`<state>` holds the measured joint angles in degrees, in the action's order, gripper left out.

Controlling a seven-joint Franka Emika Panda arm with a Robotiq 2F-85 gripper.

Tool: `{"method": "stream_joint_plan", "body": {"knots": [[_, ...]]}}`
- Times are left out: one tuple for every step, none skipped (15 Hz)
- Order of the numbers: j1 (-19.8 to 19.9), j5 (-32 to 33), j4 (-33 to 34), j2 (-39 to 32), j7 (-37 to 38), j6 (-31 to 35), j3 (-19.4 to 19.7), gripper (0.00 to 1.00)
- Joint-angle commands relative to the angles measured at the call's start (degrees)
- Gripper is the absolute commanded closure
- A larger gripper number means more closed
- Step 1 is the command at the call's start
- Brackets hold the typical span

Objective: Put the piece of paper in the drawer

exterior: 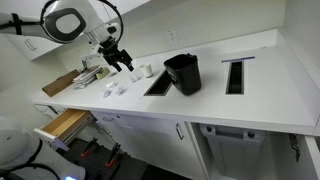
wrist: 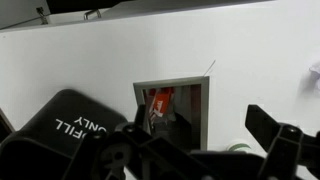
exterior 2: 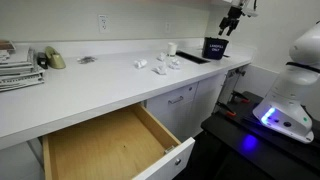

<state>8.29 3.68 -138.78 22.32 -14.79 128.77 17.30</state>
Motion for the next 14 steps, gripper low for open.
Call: {"method": "stream_joint_plan", "body": {"knots": [[0.97, -0.48, 0.11, -0.12, -0.36, -0.13, -0.76, 0.0], [1.01, -0.5, 0.11, -0.13, -0.37, -0.13, -0.61, 0.0], [1.04, -0.51, 0.11, -0.13, -0.38, -0.12, -0.52, 0.0], [1.04, -0.51, 0.11, -0.13, -0.38, -0.12, -0.52, 0.0], [1.04, -0.51, 0.11, -0.13, -0.38, -0.12, -0.52, 0.0], [1.04, -0.51, 0.11, -0.13, -0.38, -0.12, -0.52, 0.0], [1.04, -0.51, 0.11, -0.13, -0.38, -0.12, -0.53, 0.0], [1.04, -0.51, 0.11, -0.13, -0.38, -0.12, -0.53, 0.0], [1.04, -0.51, 0.11, -0.13, -0.38, -0.12, -0.52, 0.0], [0.46, -0.44, -0.19, 0.07, -0.84, -0.36, -1.08, 0.0], [-0.53, -0.62, -1.21, 1.05, -0.88, -0.49, -2.27, 0.0], [-1.63, -0.73, -2.37, 2.13, -1.11, -0.95, -3.77, 0.0], [-2.84, -0.77, -3.81, 3.22, -1.39, -1.1, -5.49, 0.0], [-4.23, -0.82, -5.42, 4.33, -1.56, -1.11, -7.34, 0.0]]}}
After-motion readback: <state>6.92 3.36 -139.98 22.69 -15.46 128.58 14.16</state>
